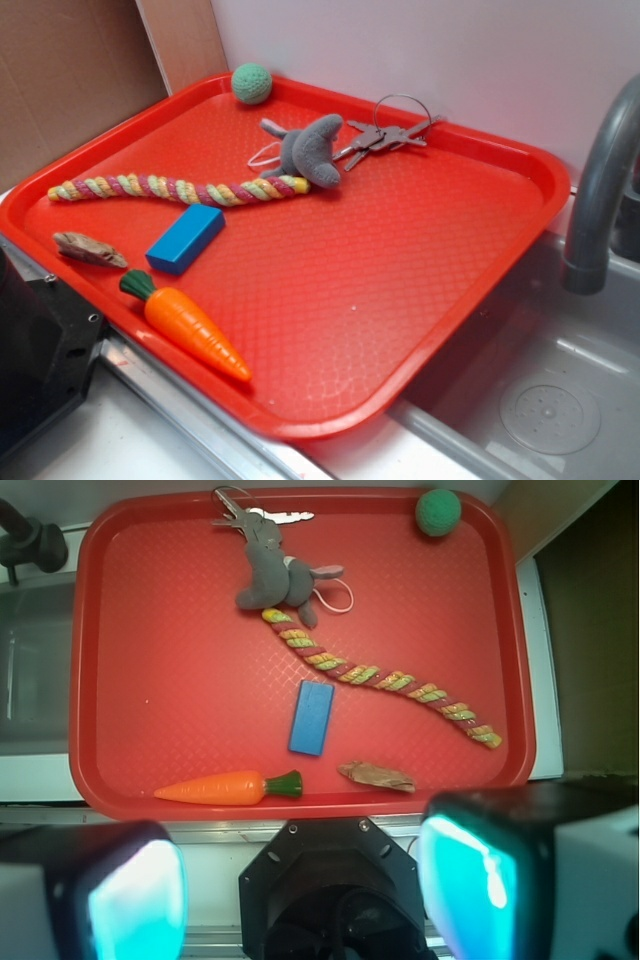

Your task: Grab the green ball.

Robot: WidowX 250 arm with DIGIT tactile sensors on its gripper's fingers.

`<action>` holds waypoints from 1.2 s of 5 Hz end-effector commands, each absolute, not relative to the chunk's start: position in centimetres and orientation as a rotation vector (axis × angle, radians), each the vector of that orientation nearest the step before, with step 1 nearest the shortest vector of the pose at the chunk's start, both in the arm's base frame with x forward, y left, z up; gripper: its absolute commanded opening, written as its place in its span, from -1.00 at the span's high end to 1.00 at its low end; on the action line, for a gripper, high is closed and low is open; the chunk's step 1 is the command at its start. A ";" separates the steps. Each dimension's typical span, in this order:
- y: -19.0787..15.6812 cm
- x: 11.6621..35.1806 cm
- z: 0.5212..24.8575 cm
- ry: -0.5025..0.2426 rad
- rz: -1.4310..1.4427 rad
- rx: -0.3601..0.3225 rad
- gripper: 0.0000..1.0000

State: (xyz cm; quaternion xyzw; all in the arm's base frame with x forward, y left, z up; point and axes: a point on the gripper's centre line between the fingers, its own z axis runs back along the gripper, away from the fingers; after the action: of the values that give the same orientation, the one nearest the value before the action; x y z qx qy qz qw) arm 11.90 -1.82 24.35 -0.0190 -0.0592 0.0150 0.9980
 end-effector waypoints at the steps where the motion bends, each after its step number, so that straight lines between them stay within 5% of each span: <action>1: -1.8 11.9 24.4 -0.119 0.030 -0.038 -1.00; 2: 2.9 15.7 20.4 -0.082 0.067 0.066 -1.00; 3: 5.5 18.3 17.8 -0.056 0.093 0.077 -1.00; 4: 6.0 23.0 16.2 -0.122 -0.004 0.173 -1.00; 6: 10.2 26.8 12.0 -0.200 -0.047 0.220 -1.00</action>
State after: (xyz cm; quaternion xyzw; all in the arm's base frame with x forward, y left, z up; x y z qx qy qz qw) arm 26.48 9.78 10.83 0.1005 -0.0840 -0.0273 0.9910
